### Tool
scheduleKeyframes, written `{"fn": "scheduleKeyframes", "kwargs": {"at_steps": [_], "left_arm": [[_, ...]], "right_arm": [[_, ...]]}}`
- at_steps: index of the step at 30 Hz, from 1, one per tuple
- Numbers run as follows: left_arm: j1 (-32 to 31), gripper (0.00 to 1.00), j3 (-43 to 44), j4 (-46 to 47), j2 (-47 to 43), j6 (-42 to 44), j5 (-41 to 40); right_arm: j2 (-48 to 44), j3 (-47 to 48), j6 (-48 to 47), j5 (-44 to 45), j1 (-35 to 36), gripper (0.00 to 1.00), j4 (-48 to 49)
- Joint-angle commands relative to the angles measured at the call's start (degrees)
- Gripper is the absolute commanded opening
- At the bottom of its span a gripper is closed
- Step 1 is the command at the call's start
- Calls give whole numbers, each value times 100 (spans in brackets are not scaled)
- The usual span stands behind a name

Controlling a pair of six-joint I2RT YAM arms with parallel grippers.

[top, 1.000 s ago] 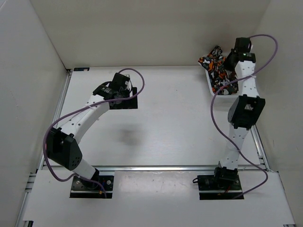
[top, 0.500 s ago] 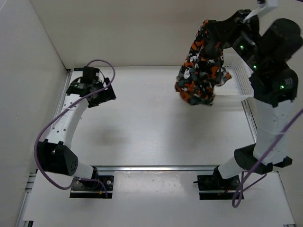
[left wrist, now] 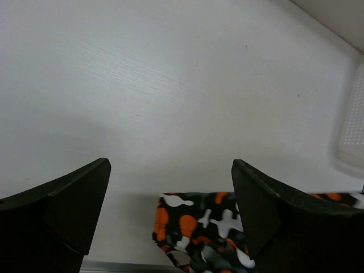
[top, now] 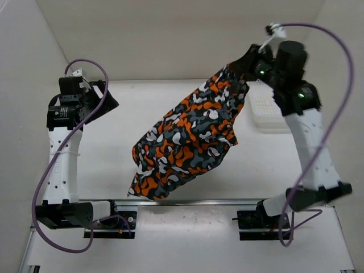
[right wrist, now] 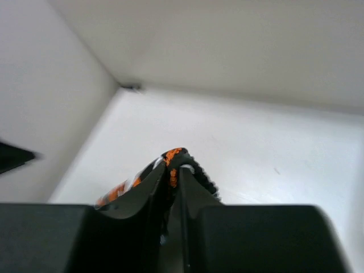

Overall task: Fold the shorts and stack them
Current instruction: Move the shorts to the center of the board, then flatten the shorts out

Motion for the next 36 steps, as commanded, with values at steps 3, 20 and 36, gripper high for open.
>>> {"fn": "scheduleKeyframes", "kwargs": {"at_steps": [3,20,36], "left_arm": [[-208,100,-473,-71,298,91,396],[-3230,100,-4919,429,-1837,-2370,1125],[-3979,100,-5606,1141,-897,-2748,634]], "right_arm": [[1578,-509,66,438,-554,29,-783],[-354,-5324,1156,151,-396,77,-93],[1728,-4438,1464,-9,-510,66,612]]}}
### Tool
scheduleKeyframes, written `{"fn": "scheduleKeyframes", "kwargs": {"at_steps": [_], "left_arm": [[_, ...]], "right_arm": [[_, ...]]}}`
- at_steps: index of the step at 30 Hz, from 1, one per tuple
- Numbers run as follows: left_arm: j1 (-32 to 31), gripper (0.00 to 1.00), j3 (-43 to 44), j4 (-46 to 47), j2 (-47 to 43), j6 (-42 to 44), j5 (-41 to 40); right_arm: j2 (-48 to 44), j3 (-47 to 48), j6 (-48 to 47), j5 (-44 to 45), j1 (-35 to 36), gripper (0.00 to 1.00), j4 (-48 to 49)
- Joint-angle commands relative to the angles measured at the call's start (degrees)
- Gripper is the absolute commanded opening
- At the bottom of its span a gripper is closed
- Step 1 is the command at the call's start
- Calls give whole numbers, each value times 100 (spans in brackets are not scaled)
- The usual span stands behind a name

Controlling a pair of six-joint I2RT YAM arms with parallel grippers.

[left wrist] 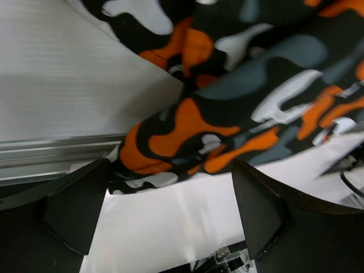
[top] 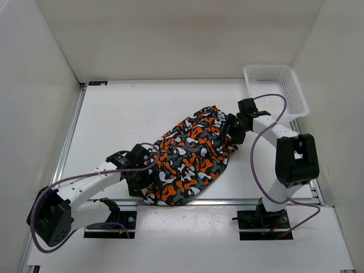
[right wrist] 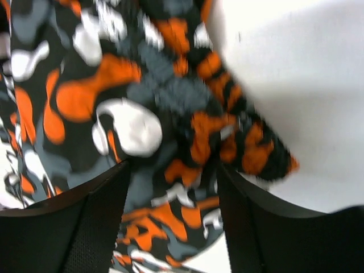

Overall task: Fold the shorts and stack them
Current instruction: Flatten the shorts out

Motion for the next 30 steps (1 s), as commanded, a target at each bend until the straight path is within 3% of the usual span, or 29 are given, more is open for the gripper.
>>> {"fn": "scheduleKeyframes", "kwargs": {"at_steps": [1,4,5,6,8,9,11,15,19,22,26,27,30], "left_arm": [[-32,96,-103,293,58,-112,-264],[-32,89,-156,364,120,-234,-265],[-32,81,-156,433,120,-235,-265],[-32,75,-104,434,181,-235,-265],[-32,53,-15,434,242,-235,-265],[-32,28,80,434,243,-235,-265],[-32,10,265,434,357,-156,-317],[47,10,871,241,463,115,-607],[721,10,2293,-452,813,713,-1406],[1362,10,4032,-1032,1472,1380,-1907],[2155,10,7173,-1744,2569,1935,-2199],[2296,10,7661,-1859,2685,1936,-2199],[2683,10,8974,-2009,2774,2050,-2084]], "right_arm": [[432,362,56,33,-23,66,175],[653,424,161,33,-23,58,272],[654,424,162,33,-23,51,341],[715,476,162,33,-23,34,342],[716,616,214,33,-23,14,342],[716,669,215,85,-23,0,273],[628,818,215,85,-23,0,211],[373,1293,215,138,-23,0,0],[373,2118,267,208,-23,0,-264],[609,3268,329,113,-76,0,-379],[1032,5316,382,-256,-268,0,-879],[1032,5920,382,-501,-356,0,-880],[778,6469,400,-688,-488,0,-880]]}}
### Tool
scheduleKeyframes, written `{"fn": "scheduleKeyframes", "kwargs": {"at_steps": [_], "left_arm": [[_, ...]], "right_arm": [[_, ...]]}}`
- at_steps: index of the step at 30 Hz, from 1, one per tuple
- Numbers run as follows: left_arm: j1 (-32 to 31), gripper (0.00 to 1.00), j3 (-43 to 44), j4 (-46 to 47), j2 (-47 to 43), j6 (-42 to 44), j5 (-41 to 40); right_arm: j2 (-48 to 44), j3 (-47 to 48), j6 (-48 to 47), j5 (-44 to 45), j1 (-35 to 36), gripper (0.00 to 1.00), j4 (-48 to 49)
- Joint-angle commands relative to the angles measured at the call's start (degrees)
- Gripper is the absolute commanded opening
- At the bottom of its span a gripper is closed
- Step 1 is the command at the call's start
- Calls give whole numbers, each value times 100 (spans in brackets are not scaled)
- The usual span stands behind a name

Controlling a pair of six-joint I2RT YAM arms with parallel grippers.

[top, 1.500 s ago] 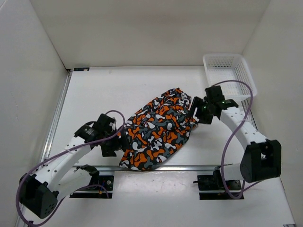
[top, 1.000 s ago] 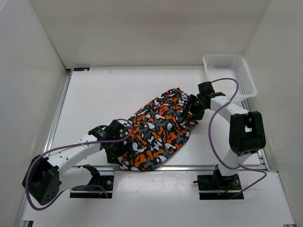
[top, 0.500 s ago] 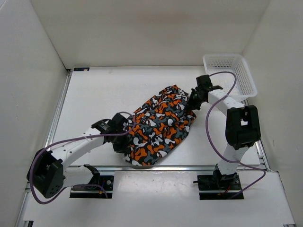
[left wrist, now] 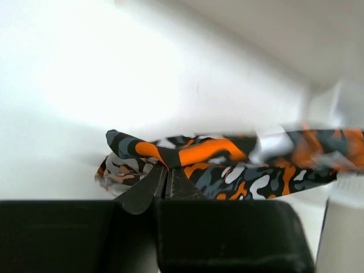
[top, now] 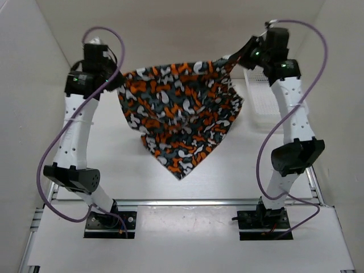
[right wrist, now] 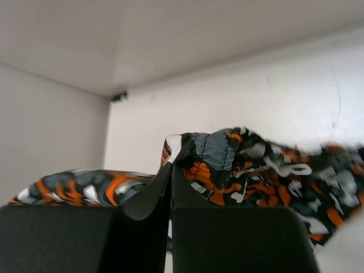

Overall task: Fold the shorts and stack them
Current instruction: Flatten the shorts out

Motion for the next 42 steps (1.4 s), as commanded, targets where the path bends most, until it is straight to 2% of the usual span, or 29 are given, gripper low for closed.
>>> {"fn": "scheduleKeyframes", "kwargs": {"at_steps": [1,3,5,8,9,10,11,12,13,14,15,16,17,18,19,20,21,25,27,31,32,33,34,36,39,42], "left_arm": [[254,10,982,-528,-362,367,-231],[394,10,809,-221,-764,429,-231],[394,10,171,26,-1134,429,-231],[394,10,-727,395,-1995,429,-231],[394,10,-1513,465,-2476,359,-231],[394,10,-1956,466,-2724,297,-292],[394,10,-2422,527,-2979,227,-292],[394,10,-3410,528,-3225,148,-292],[394,13,-3924,632,-3663,17,-144],[394,41,-4391,764,-3824,-45,266],[394,58,-4804,765,-3912,-107,514],[394,68,-5374,765,-3913,-229,734],[394,79,-5580,765,-3913,-300,1014],[394,81,-5730,765,-3835,-371,1078],[394,81,-5940,765,-3747,-476,1079],[394,79,-5995,765,-3746,-477,966],[394,70,-5995,765,-3685,-564,895],[394,49,-6170,765,-3431,-792,745],[394,49,-6223,765,-3316,-846,745],[394,65,-6417,765,-3088,-1048,578],[394,75,-6504,765,-2948,-1135,508],[394,77,-6592,852,-2851,-1232,507],[464,81,-6654,914,-2737,-1293,507],[534,82,-6864,1202,-2333,-1356,734],[649,82,-7032,1502,-1709,-1417,841],[711,77,-6963,1723,-1121,-1365,841]], "right_arm": [[-424,547,-18,-484,-170,0,-143],[-951,355,-159,-415,-170,0,-90],[-1634,-416,-387,-258,-170,0,-29],[-2758,-2155,-528,120,-170,0,121],[-3042,-2612,-528,121,-170,0,269],[-3584,-3556,-528,121,-170,0,331],[-3851,-4018,-581,182,-170,0,332],[-4114,-4467,-581,331,-170,0,262],[-4569,-4897,-651,437,-170,0,192],[-4792,-5763,-651,533,-170,0,130],[-4977,-6172,-651,604,-170,8,51],[-5266,-6524,-651,657,-170,19,-141],[-5373,-7076,-651,657,-170,31,-239],[-5470,-7290,-582,718,-170,50,-335],[-5610,-7449,-494,806,-170,56,-476],[-5611,-7677,-345,868,-170,58,-477],[-5663,-7749,-283,868,-170,58,-538],[-5017,-7749,-282,545,-170,58,-538],[-4690,-7697,-282,412,-170,58,-591],[-4636,-7845,-282,298,-170,59,-591],[-4636,-7907,-221,245,-170,59,-591],[-4636,-8047,-134,149,-170,59,-591],[-4636,-8135,-63,-9,-170,69,-522],[-4583,-8398,138,-115,-170,75,-337],[-4583,-8671,332,-116,-170,75,-152],[-4583,-8883,394,-116,-170,75,207]]}}
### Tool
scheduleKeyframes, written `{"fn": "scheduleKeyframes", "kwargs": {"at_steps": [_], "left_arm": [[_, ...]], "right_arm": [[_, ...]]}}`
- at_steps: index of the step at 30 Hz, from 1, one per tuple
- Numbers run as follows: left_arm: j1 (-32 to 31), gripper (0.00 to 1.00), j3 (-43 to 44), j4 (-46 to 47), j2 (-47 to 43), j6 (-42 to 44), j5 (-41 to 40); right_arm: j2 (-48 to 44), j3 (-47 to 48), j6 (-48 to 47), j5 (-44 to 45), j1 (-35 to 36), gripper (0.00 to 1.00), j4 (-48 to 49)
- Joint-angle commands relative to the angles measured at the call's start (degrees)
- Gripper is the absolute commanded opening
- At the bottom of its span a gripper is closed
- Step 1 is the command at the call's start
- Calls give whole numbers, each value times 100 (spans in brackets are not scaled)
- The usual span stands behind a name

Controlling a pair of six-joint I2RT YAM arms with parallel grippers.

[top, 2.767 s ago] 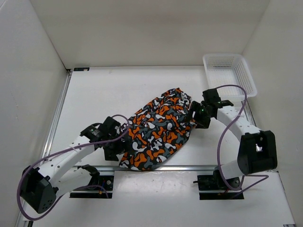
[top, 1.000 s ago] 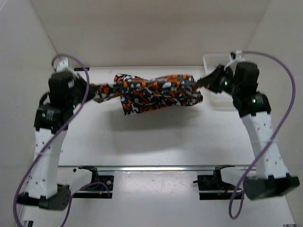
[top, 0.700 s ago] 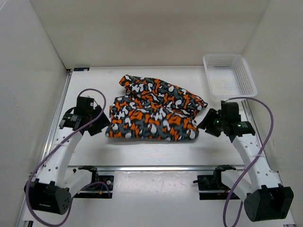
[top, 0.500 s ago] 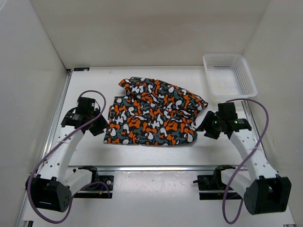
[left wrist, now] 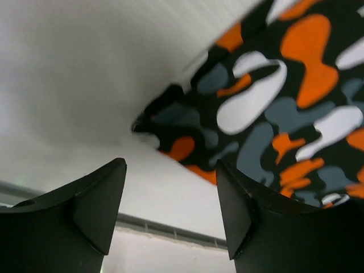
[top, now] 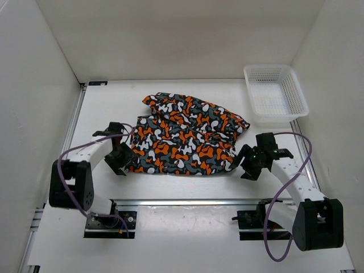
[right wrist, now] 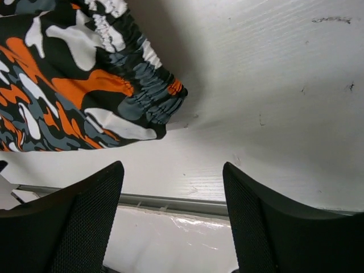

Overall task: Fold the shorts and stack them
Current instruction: Flatten the shorts out

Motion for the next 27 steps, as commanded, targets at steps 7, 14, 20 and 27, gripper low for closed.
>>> {"fn": "scheduleKeyframes", "kwargs": {"at_steps": [7,14,20,27], "left_arm": [[77,28,583,539,996,50,-29],[77,10,1163,487,1050,217,32],[138,10,2621,-303,488,340,24],[138,10,2888,-1105,-435,604,-83]], "right_arm": [[850,-181,347,-236,1,61,1893],[1714,1178,-74,-27,1,0,1624],[1530,3409,-732,730,1,0,192],[654,3479,-1121,1179,1,0,-1023]]}}
